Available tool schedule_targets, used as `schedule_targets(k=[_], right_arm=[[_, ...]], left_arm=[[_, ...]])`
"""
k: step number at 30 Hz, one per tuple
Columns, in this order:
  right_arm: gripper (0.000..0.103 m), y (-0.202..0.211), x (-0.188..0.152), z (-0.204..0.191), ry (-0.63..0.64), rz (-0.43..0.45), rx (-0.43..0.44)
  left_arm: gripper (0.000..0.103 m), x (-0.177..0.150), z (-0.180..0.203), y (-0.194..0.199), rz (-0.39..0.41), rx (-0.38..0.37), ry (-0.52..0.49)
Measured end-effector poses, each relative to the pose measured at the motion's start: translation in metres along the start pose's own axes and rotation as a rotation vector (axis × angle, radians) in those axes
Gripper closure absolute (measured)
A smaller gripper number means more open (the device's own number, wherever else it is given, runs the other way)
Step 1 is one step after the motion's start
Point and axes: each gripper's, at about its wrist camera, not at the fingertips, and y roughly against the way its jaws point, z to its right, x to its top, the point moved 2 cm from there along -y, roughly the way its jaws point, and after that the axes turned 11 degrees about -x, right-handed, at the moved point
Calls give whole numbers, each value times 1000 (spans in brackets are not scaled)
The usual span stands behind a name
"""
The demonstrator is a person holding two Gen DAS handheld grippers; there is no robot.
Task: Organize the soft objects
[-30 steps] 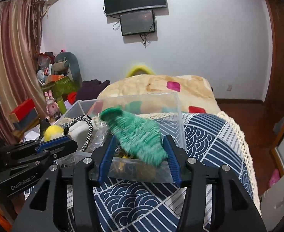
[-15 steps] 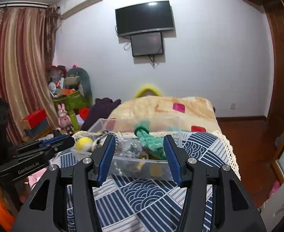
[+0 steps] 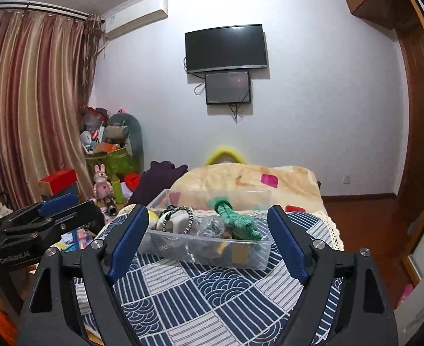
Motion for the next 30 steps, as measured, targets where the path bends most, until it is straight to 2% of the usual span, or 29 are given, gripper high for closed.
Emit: schedule_targets(k=[1,3,5,15,20,30], right_arm=[[19,1,-1,-1,2,0,3],[18,1,-3,-2,3,4,2],[17,1,-4,-3,4,8,-3],[16,4,-9,-2,7,14,-9],[9,5,-9,-2,-1,16,-4],[9,9,-9,-2,-9,24,4]], left_arm=[[24,-1,1,1,2,6,-5],[15,-2,2,2,9,20,-14],[12,-3,3,3,14,25,-13],[9,-12,7,0,7,42,-34],[8,-13,9,2,16,40,-39],[7,-15,13,2,13,40,-46]])
